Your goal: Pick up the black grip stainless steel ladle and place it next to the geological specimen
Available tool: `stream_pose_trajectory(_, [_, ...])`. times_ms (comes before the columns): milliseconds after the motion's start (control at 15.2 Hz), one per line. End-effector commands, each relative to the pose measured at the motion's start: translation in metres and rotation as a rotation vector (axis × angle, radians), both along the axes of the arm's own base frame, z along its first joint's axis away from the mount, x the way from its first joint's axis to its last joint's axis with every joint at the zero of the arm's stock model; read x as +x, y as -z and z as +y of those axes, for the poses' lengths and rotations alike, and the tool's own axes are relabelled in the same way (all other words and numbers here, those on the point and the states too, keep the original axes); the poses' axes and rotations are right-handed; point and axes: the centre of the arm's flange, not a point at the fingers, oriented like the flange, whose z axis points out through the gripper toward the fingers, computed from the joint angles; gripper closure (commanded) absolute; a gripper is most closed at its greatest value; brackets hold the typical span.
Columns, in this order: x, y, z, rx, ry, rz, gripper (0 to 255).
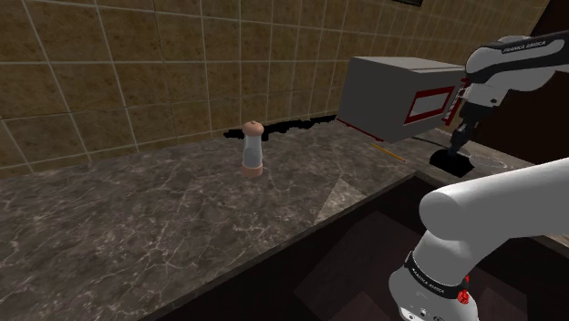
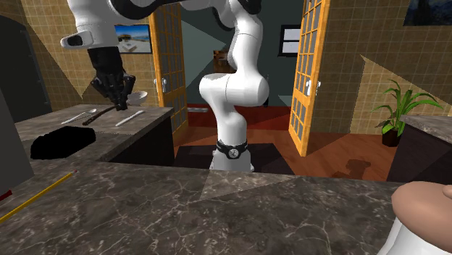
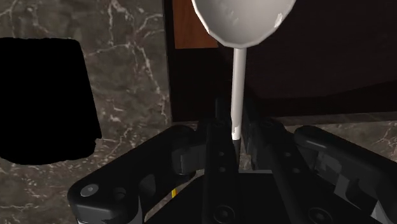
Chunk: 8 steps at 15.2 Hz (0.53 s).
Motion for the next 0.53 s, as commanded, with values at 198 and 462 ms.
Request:
stream_pose_trajectory(198, [-0.061,-0.002,-0.030,0.000,-0.001,0.001,255])
stream_pose_trajectory(462, [-0.108,-0.002,-0.054,0.000,-0.001,0.001,255])
